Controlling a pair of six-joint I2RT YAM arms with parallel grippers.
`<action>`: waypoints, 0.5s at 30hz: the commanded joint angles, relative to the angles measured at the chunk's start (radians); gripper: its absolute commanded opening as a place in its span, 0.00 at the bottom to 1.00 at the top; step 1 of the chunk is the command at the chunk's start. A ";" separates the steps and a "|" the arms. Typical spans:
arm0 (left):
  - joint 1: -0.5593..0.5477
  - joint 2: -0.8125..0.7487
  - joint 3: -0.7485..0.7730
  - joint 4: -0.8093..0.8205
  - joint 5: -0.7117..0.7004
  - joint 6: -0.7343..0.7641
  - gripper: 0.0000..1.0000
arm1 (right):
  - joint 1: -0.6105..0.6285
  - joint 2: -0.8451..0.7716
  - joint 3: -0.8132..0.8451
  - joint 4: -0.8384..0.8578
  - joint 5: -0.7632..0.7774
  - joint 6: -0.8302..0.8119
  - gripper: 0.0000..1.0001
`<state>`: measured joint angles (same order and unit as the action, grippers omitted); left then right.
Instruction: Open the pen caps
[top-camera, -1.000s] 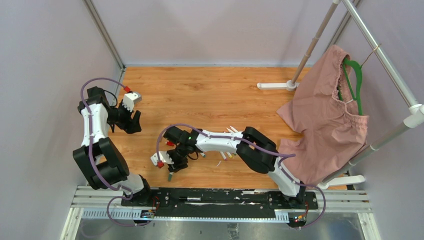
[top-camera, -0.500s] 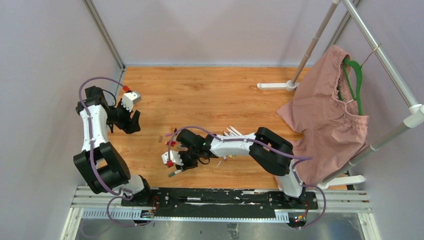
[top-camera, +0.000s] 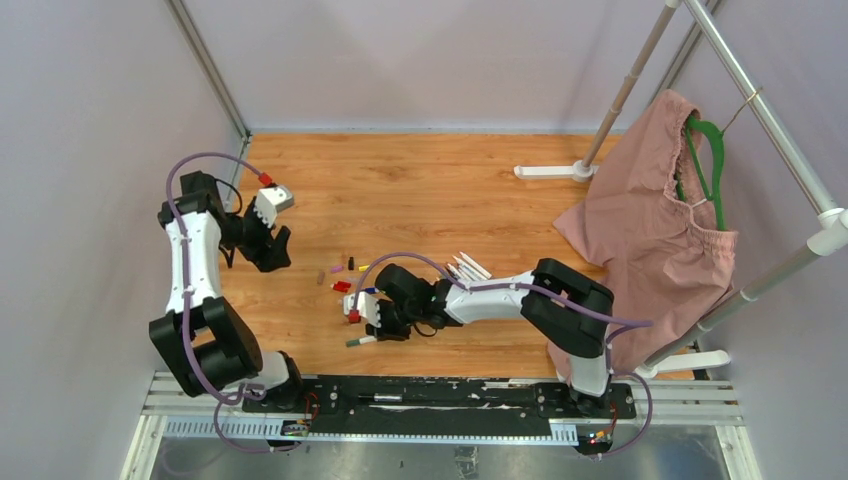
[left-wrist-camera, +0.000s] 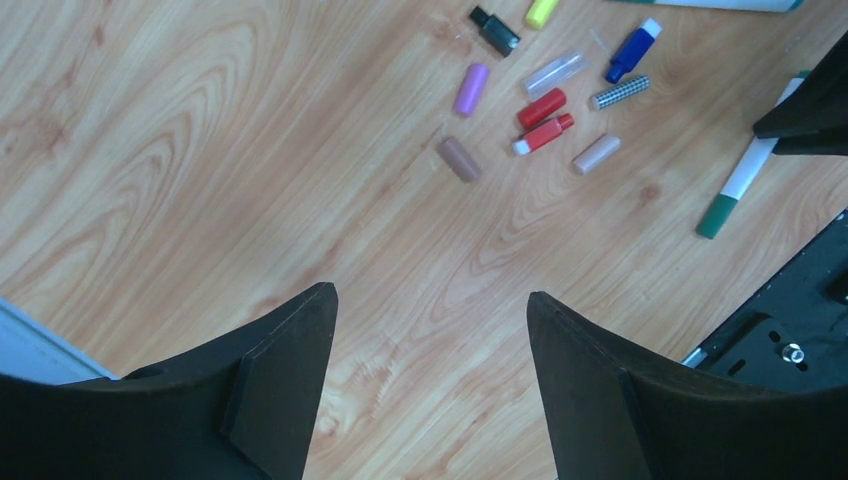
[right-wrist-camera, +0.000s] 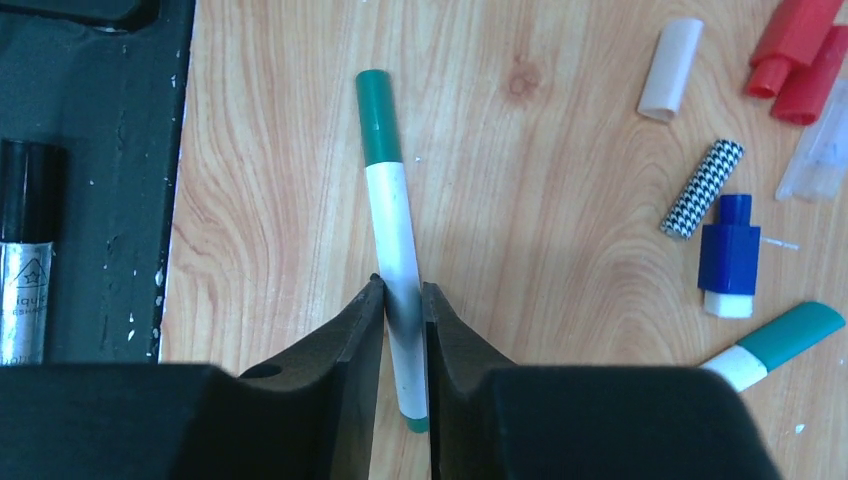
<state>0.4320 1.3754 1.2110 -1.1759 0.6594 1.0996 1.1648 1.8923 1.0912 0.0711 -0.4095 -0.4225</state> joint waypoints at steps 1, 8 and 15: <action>-0.061 -0.052 -0.018 -0.039 0.017 0.028 0.77 | -0.017 0.010 -0.069 -0.041 0.101 0.066 0.17; -0.209 -0.069 -0.044 -0.039 0.000 0.011 0.80 | -0.034 -0.043 -0.096 -0.023 0.154 0.138 0.00; -0.289 -0.118 -0.063 -0.097 0.018 0.159 0.80 | -0.124 -0.179 -0.110 -0.004 0.078 0.347 0.00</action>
<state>0.1764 1.3048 1.1706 -1.2167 0.6586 1.1561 1.1107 1.8011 1.0065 0.0891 -0.3046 -0.2321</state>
